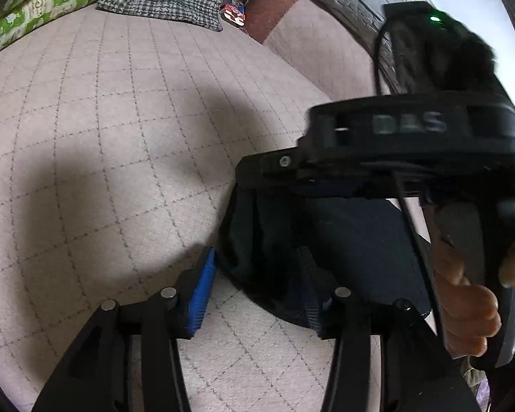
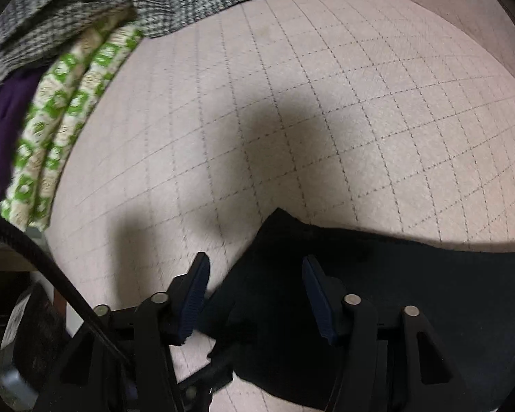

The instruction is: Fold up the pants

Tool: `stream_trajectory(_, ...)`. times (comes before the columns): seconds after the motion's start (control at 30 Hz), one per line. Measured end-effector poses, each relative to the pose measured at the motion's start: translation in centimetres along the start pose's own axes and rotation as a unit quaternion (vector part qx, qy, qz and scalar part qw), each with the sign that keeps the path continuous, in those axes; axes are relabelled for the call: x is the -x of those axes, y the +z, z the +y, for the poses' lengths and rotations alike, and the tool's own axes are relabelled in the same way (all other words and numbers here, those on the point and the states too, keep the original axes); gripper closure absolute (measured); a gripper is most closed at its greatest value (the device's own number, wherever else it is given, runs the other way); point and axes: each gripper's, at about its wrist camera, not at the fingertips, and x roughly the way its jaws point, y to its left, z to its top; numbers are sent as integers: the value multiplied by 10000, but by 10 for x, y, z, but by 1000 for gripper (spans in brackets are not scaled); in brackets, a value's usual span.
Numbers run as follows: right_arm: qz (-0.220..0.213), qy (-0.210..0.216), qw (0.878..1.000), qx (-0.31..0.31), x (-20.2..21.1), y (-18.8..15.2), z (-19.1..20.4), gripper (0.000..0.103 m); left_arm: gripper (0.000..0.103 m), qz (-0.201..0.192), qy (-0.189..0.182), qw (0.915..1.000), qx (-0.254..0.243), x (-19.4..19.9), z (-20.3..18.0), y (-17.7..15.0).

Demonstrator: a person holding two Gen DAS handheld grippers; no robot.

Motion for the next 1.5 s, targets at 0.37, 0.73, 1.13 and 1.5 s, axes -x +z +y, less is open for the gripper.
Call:
stream_trajectory(0.37,-237,-452,9985,-213,0,-27,-10,68,56,36,-188,9989,424,13,25,5)
stream_trajectory(0.73,-562,117,9976,-395,16,-21,4,95,56,-62,-50,9991,427,18,28,8)
stream_trajectory(1.13,-246,-254,9991,-252,11,-5,18,44,56,-19,-70,9999,146,7,12,7)
stream_trajectory(1.5,272,-1458,9880,430,-18,4,34,77,41,-271,-139,9995,-57,-14,-8,6)
